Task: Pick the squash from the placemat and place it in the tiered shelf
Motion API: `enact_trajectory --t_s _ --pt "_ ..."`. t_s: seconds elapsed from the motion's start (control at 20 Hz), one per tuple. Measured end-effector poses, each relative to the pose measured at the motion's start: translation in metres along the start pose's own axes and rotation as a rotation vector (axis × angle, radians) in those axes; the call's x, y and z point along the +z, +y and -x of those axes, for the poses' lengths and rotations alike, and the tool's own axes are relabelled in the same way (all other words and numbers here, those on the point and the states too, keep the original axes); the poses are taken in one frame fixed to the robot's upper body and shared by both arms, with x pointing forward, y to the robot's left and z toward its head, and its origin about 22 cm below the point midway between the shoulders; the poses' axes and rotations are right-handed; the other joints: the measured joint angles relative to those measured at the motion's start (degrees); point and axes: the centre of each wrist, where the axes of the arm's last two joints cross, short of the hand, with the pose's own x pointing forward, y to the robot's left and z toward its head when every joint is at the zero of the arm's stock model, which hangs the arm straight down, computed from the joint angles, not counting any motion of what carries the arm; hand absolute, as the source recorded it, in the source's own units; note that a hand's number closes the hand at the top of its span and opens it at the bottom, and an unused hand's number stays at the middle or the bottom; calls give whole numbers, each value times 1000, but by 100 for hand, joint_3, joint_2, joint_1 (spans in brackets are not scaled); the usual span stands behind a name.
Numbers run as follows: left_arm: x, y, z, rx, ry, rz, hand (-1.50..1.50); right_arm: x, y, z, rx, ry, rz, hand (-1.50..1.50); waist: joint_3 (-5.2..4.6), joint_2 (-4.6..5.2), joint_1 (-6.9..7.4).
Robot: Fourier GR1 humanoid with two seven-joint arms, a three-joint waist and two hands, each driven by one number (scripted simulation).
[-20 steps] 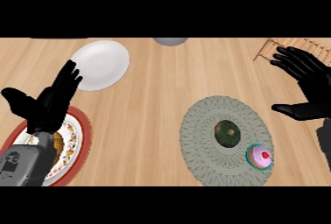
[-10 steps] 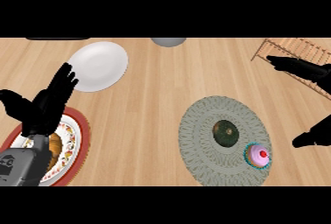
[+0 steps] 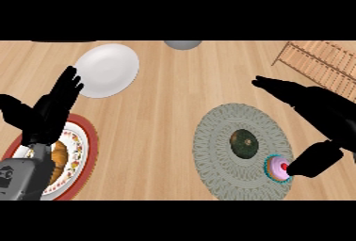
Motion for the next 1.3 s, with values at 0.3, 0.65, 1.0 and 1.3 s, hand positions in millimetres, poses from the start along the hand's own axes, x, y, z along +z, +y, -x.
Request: enact_trajectory --t_s 0.3,0.65,1.0,1.3 --pt "-4 -3 -1 3 -4 -5 0 -15 37 -28 99 85 -58 -150 6 16 10" --pt "-1 -12 -5 5 -4 4 0 -23 60 -40 225 189 -102 -150 9 19 12" --pt "5 -7 4 7 -8 -2 0 -19 77 -33 286 231 -122 -150 10 22 3" --pt "1 -6 -6 1 -11 -1 0 -25 94 -32 288 253 -133 -150 10 22 1"
